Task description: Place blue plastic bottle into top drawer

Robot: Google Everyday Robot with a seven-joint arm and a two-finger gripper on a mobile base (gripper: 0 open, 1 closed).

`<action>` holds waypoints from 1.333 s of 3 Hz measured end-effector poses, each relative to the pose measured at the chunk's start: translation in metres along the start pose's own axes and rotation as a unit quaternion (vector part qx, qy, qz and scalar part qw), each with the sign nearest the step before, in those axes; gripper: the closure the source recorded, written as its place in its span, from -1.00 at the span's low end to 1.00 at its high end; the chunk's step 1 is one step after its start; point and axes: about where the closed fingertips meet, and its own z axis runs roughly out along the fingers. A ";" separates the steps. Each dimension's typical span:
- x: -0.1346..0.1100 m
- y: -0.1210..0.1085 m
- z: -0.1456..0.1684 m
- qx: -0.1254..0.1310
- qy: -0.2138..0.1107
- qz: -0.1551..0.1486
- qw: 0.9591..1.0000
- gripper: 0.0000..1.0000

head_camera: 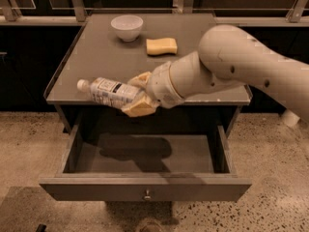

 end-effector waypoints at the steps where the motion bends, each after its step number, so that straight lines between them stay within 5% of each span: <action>1: 0.025 0.074 -0.021 0.012 -0.001 0.021 1.000 1.00; 2: 0.028 0.076 -0.023 0.013 0.002 0.022 1.000 1.00; 3: 0.059 0.077 -0.002 0.004 -0.028 0.051 0.998 1.00; 4: 0.106 0.070 0.019 -0.035 -0.076 0.075 0.994 1.00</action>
Offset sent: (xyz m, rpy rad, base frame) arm -0.1125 -0.0374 -0.0310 0.0151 0.0059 -0.0832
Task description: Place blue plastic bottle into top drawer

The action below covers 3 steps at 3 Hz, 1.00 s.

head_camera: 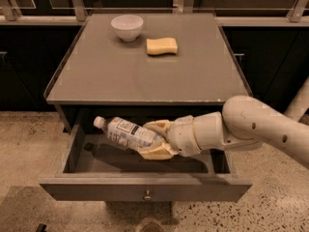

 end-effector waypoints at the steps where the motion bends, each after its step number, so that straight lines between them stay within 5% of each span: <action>1: 0.047 -0.012 0.008 -0.033 -0.038 0.032 0.998 1.00; 2: 0.082 -0.018 0.012 -0.043 -0.051 0.066 0.996 1.00; 3: 0.084 -0.018 0.013 -0.045 -0.052 0.069 0.995 0.63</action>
Offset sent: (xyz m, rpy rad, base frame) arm 0.0218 -0.0520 -0.1170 0.1720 0.2153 -0.0115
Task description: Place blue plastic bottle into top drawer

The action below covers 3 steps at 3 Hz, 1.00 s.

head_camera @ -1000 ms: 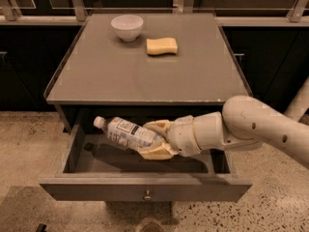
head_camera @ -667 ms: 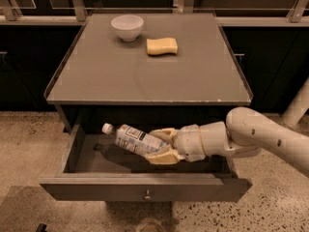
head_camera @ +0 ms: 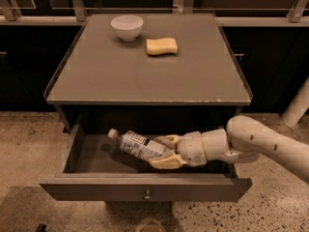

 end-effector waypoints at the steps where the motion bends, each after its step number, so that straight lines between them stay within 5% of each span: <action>1: 0.000 0.000 0.000 0.000 0.000 0.000 1.000 0.16; 3: 0.000 0.000 0.000 0.000 0.000 0.000 1.000 -0.77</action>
Offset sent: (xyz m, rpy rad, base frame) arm 0.0000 0.0000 0.0000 0.0000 0.0000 0.0000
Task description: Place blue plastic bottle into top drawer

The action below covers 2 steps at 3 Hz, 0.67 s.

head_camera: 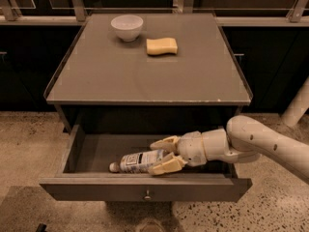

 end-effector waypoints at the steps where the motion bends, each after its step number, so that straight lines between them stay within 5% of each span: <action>1: 0.000 0.000 0.000 0.000 0.000 0.000 1.000 -1.00; 2: 0.000 0.000 0.000 0.000 0.000 0.000 1.000 -1.00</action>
Offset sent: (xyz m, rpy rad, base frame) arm 0.0000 0.0000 0.0000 0.0000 0.0000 0.0001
